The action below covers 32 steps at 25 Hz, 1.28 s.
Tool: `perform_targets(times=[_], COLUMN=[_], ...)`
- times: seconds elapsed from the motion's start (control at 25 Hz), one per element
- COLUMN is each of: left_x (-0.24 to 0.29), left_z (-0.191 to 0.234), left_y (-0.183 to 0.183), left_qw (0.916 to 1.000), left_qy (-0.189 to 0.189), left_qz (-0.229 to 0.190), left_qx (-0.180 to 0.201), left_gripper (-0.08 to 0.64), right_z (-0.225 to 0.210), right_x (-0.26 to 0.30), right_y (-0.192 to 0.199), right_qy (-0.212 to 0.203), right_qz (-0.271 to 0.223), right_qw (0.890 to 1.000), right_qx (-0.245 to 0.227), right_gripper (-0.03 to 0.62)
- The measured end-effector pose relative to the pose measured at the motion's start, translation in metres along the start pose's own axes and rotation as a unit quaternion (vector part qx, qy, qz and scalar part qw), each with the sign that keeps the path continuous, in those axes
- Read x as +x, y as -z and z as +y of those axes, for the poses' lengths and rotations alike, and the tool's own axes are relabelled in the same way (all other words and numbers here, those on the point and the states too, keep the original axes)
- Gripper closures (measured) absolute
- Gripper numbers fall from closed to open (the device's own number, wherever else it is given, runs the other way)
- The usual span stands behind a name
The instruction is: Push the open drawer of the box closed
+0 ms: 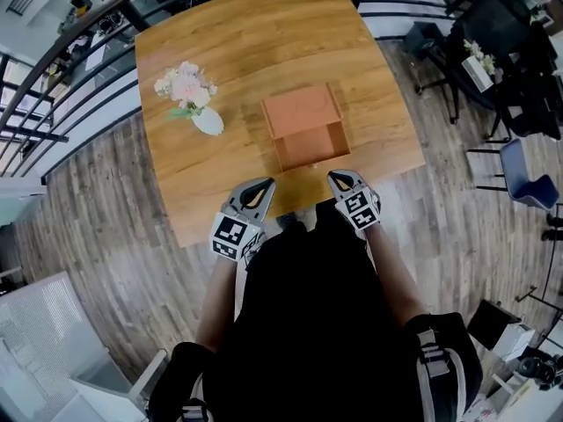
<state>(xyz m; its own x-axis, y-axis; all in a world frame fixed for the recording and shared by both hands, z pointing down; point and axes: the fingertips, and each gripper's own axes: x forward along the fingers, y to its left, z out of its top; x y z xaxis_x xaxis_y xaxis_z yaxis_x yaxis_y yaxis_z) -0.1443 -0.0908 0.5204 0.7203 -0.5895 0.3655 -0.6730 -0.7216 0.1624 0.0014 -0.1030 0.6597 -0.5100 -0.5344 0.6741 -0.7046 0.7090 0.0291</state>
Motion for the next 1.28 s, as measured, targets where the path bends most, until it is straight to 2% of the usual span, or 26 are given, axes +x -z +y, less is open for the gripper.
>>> perform_targets(times=[0.2,0.32,0.48,0.56,0.88,1.12,1.28], left_x=[0.005,0.015,0.020,0.020,0.024,0.032,0.035], left_z=[0.003,0.005,0.004,0.002,0.005,0.000,-0.002], left_y=[-0.001,-0.005,-0.018,-0.020,-0.015,-0.018,-0.021], left_qw=[1.0000,1.0000,1.0000,0.9999,0.9995,0.9991,0.9993], left_qy=[0.002,0.002,-0.004,-0.007,-0.021,-0.013,-0.005], left_qz=[0.004,0.006,0.003,0.005,0.023,0.036,0.034], left_qx=[-0.005,0.006,0.008,0.007,-0.005,0.018,0.015], left_gripper=[0.537,0.536,0.536,0.535,0.536,0.535,0.536], right_z=[0.006,0.000,-0.008,-0.012,-0.015,-0.015,-0.017], right_x=[0.014,0.026,0.044,0.050,0.076,0.096,0.101], right_y=[0.011,0.016,0.034,0.042,0.053,0.064,0.066], right_qy=[-0.014,-0.025,-0.049,-0.051,-0.075,-0.086,-0.079], right_qz=[0.009,0.010,0.007,0.010,0.035,0.061,0.065], right_qw=[1.000,0.999,0.990,0.985,0.983,0.979,0.977], right_qx=[0.016,0.033,0.132,0.163,0.163,0.177,0.185], right_gripper=[0.575,0.575,0.575,0.575,0.551,0.495,0.492])
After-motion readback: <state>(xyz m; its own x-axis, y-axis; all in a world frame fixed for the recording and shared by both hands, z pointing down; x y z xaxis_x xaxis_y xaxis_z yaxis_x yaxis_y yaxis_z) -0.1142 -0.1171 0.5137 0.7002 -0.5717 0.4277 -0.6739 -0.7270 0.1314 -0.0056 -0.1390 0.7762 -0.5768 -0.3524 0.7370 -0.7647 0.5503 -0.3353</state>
